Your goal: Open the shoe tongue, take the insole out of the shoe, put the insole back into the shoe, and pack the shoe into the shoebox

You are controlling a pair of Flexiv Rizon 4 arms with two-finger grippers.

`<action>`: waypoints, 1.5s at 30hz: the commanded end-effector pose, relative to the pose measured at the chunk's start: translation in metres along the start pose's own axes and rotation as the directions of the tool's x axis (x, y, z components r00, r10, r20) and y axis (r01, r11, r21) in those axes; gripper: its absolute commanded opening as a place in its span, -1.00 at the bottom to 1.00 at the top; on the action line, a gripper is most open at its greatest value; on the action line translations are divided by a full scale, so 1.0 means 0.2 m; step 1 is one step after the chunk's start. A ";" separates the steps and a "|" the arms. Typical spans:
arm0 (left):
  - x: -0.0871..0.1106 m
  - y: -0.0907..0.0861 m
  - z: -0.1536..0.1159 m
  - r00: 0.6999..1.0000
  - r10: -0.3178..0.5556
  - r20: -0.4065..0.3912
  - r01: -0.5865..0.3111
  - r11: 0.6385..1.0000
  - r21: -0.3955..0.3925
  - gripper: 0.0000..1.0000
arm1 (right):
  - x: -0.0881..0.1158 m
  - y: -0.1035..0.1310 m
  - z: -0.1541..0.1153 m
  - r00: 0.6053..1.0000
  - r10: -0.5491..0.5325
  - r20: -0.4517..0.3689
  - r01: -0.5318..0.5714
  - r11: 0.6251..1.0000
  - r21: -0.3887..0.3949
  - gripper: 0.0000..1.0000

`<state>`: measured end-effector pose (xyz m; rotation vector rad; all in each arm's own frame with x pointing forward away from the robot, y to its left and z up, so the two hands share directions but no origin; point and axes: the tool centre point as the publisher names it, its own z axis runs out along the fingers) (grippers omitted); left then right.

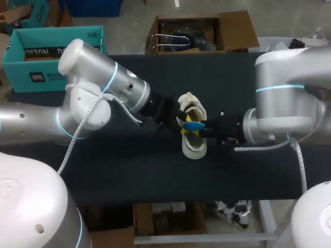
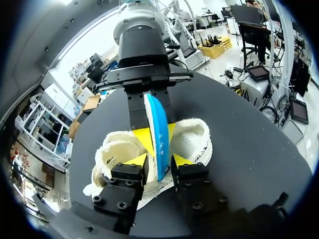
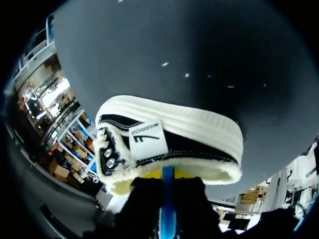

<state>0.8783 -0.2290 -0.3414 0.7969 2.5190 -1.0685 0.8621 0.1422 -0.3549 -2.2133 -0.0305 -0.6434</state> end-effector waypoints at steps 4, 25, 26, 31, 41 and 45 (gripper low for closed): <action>0.02 -0.06 -0.06 1.000 0.026 0.018 -0.026 0.999 0.018 -0.80 | 0.00 0.00 -0.02 1.000 0.010 0.001 -0.010 1.000 -0.002 -1.00; 0.05 -0.02 -0.01 1.000 0.009 -0.006 -0.009 1.000 0.020 -1.00 | -0.05 -0.11 -0.12 1.000 0.003 -0.009 -0.003 0.999 -0.039 -1.00; 0.04 -0.02 -0.01 1.000 0.009 -0.006 -0.009 1.000 0.019 -1.00 | -0.05 -0.11 -0.12 1.000 0.004 -0.008 -0.004 0.999 -0.037 -1.00; 0.01 0.01 0.02 1.000 -0.004 -0.005 0.004 1.000 0.007 -1.00 | -0.02 -0.05 -0.05 1.000 0.018 0.002 -0.018 0.999 -0.032 -1.00; -0.01 0.03 0.02 0.999 -0.038 -0.012 0.038 0.999 0.027 -0.56 | 0.00 -0.01 0.01 0.999 0.040 0.012 -0.039 0.999 -0.029 -1.00; 0.01 0.01 -0.01 0.999 -0.034 -0.022 0.035 0.998 0.046 0.16 | 0.00 -0.04 -0.02 0.999 0.036 0.016 -0.036 0.998 -0.055 -1.00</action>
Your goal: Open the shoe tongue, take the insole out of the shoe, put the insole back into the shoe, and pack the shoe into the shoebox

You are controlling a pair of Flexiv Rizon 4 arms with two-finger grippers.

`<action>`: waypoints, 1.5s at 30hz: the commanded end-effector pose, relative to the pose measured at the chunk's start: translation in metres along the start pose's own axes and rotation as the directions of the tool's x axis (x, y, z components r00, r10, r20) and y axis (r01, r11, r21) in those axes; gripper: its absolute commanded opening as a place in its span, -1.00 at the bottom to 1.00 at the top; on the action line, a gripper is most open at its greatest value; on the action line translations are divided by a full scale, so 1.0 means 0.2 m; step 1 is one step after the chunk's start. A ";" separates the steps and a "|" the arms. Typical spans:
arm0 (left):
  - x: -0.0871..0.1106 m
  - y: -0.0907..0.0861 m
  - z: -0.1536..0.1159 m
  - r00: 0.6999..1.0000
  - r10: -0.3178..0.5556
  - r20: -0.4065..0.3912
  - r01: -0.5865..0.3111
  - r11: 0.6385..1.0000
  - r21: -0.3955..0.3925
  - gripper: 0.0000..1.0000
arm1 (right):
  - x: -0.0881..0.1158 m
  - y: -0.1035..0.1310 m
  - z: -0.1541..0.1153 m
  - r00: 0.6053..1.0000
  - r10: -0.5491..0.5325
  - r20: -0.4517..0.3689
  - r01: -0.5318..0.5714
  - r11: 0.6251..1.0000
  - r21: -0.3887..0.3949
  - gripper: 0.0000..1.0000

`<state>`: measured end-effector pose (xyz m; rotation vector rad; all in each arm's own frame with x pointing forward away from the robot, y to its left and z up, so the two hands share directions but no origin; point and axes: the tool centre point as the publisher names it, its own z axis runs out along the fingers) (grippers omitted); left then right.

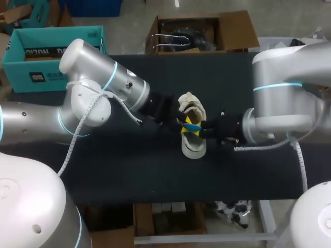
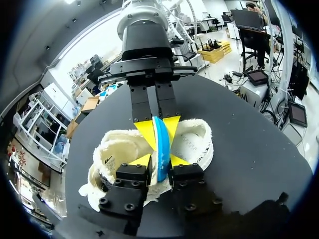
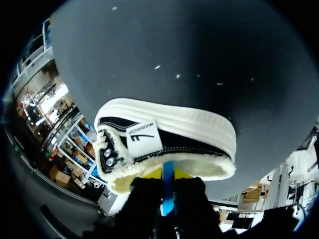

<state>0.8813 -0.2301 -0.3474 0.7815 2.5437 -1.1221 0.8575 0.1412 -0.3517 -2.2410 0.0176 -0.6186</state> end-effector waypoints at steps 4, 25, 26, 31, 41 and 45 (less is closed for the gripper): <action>0.02 -0.03 -0.08 0.999 -0.027 -0.018 0.028 0.999 0.021 0.80 | 0.01 -0.03 -0.03 1.000 -0.004 0.024 0.005 0.999 -0.049 -1.00; 0.14 -0.08 -0.47 0.909 -0.363 -0.205 0.381 0.923 0.055 1.00 | -0.02 0.13 0.06 0.994 -0.004 0.108 0.011 0.998 -0.064 -1.00; 0.15 -0.09 -0.49 0.904 -0.372 -0.210 0.390 0.919 0.052 1.00 | -0.03 0.13 0.06 0.994 -0.003 0.111 0.010 0.998 -0.056 -1.00; 0.17 -0.11 -0.54 0.896 -0.399 -0.195 0.410 0.912 0.017 1.00 | -0.09 0.08 0.01 0.993 0.000 0.115 0.007 0.998 -0.056 -0.41; 0.18 -0.11 -0.53 0.872 -0.447 -0.202 0.456 0.890 0.001 1.00 | -0.16 -0.11 -0.15 0.991 -0.028 0.128 0.043 0.992 -0.121 -0.26; 0.19 -0.11 -0.52 0.865 -0.455 -0.210 0.466 0.885 0.003 1.00 | -0.16 -0.13 -0.15 0.990 -0.037 0.135 0.054 0.991 -0.126 -0.42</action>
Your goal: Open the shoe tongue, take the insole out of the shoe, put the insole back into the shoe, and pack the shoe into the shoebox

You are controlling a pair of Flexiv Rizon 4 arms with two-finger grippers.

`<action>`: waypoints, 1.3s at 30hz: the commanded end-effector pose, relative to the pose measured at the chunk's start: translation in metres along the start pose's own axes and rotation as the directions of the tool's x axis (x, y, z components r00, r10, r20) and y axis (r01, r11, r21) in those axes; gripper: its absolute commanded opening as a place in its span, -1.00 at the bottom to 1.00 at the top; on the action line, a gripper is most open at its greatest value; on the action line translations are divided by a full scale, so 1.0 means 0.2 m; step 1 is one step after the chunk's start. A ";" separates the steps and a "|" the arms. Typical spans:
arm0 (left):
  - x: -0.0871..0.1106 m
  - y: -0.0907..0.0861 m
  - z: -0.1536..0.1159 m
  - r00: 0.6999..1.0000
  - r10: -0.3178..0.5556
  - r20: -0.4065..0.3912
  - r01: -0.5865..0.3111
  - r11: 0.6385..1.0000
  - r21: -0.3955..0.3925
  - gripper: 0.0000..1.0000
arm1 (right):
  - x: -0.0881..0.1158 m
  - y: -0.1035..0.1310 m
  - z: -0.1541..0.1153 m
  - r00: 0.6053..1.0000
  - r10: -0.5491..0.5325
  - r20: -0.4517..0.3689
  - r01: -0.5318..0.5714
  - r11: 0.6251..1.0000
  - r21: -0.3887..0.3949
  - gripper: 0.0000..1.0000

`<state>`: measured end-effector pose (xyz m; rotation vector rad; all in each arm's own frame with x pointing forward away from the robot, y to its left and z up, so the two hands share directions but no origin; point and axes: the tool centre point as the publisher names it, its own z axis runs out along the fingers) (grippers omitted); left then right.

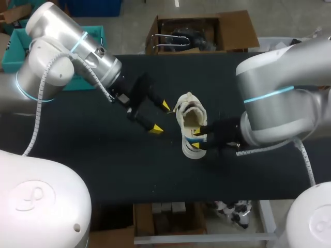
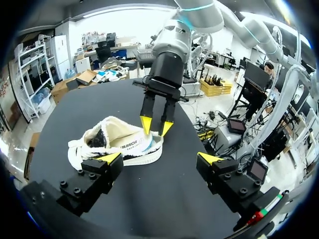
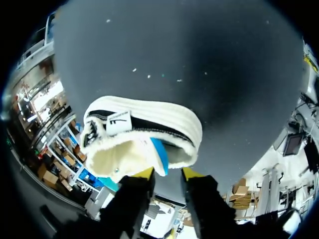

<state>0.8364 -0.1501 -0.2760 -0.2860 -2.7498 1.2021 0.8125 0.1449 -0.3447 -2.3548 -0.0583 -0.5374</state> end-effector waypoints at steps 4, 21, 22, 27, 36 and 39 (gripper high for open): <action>0.01 0.03 0.02 1.000 -0.026 -0.004 0.026 1.000 -0.013 1.00 | 0.04 -0.01 -0.01 0.999 -0.001 0.048 0.002 1.000 -0.023 -0.56; 0.02 0.14 -0.15 0.988 -0.140 0.063 0.142 0.989 -0.033 1.00 | 0.07 0.04 0.22 0.991 0.008 0.131 -0.006 1.000 -0.011 -1.00; 0.01 0.15 -0.15 0.987 -0.145 0.068 0.148 0.988 -0.035 1.00 | 0.06 0.05 0.23 0.990 0.018 0.137 -0.015 1.000 -0.025 -1.00; 0.01 0.16 -0.17 0.974 -0.205 0.093 0.212 0.975 -0.063 1.00 | 0.05 0.09 0.28 0.985 0.047 0.166 -0.036 0.997 -0.065 -1.00; 0.06 0.14 -0.18 0.930 -0.349 0.115 0.365 0.916 -0.169 1.00 | 0.03 0.12 0.27 0.982 0.065 0.179 -0.053 0.996 -0.074 -1.00; 0.08 0.13 -0.18 0.912 -0.392 0.120 0.409 0.890 -0.201 1.00 | 0.03 0.09 0.19 0.985 0.034 0.167 -0.026 0.999 -0.046 -1.00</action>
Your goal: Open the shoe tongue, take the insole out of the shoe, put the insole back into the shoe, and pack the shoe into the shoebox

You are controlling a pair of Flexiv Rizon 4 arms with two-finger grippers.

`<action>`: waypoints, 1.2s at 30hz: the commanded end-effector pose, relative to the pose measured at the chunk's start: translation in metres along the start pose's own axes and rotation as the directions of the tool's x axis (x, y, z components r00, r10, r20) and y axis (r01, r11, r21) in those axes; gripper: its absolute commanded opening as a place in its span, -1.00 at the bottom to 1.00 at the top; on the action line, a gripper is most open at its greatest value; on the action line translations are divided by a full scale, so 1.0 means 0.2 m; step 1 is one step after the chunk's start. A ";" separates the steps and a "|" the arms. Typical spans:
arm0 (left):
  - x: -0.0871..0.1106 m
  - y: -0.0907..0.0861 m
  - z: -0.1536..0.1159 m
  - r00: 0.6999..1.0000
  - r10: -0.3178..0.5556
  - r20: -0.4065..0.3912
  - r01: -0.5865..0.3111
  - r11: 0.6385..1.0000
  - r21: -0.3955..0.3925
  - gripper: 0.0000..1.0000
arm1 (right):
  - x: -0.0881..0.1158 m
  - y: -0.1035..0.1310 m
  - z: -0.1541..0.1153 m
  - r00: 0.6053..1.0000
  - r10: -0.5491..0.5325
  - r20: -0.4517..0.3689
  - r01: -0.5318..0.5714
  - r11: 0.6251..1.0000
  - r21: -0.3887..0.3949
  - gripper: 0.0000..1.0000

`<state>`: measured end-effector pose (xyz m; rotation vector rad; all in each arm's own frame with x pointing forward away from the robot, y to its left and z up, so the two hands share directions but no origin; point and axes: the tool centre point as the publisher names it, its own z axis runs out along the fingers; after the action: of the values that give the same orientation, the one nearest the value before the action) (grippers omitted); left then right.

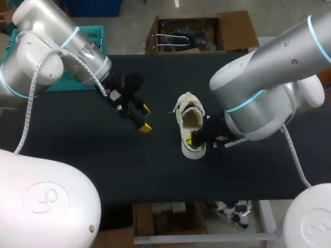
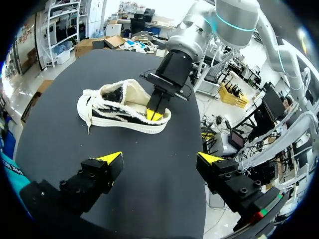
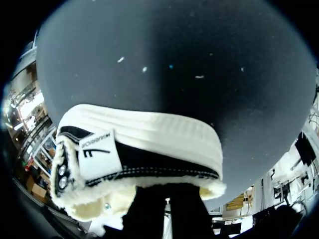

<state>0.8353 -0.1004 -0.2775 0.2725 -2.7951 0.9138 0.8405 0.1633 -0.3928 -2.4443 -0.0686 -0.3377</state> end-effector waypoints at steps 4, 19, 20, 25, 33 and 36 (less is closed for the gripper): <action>0.08 -0.01 -0.01 0.996 -0.085 0.017 0.087 0.989 -0.119 1.00 | -0.03 -0.04 -0.24 0.996 -0.088 -0.017 0.089 0.993 0.077 -1.00; 0.18 0.05 0.10 0.917 -0.335 0.216 0.381 0.894 -0.234 1.00 | 0.04 0.01 -0.71 0.973 -0.214 0.080 0.221 0.971 -0.090 1.00; 0.18 0.05 0.10 0.917 -0.335 0.216 0.381 0.894 -0.234 1.00 | 0.04 0.01 -0.71 0.973 -0.214 0.080 0.221 0.971 -0.090 1.00; 0.18 0.05 0.10 0.917 -0.335 0.216 0.381 0.894 -0.234 1.00 | 0.04 0.01 -0.71 0.973 -0.214 0.080 0.221 0.971 -0.090 1.00; 0.18 0.01 0.21 0.805 -0.523 0.278 0.581 0.791 -0.192 1.00 | 0.12 0.12 -0.74 0.913 -0.378 0.152 0.395 0.912 -0.108 1.00; 0.17 0.00 0.27 0.718 -0.615 0.327 0.684 0.711 -0.164 1.00 | 0.16 0.16 -0.80 0.843 -0.497 0.205 0.521 0.849 -0.086 1.00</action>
<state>0.7917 -0.1206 -0.2973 1.0720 -2.7133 0.4219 0.8339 0.0471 -0.2929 -2.5698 -0.6086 -0.4135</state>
